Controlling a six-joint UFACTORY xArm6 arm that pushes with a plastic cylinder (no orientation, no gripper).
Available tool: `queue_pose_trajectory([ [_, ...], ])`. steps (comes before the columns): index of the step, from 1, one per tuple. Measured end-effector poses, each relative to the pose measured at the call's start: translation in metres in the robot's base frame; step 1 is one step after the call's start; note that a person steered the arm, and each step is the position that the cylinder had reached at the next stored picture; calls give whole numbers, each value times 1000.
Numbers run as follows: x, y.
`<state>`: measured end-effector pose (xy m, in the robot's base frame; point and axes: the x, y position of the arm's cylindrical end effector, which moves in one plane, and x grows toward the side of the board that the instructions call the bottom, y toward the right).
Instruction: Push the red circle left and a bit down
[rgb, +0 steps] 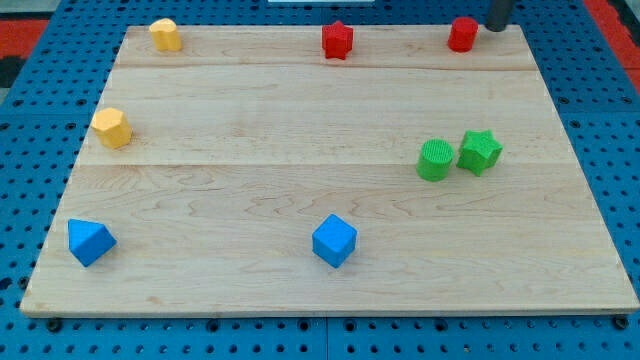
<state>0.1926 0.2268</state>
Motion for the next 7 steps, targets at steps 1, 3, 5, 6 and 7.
queue_pose_trajectory([
  [1,-1,-34],
  [3,-1,-34],
  [5,4,-34],
  [6,6,-34],
  [7,8,-34],
])
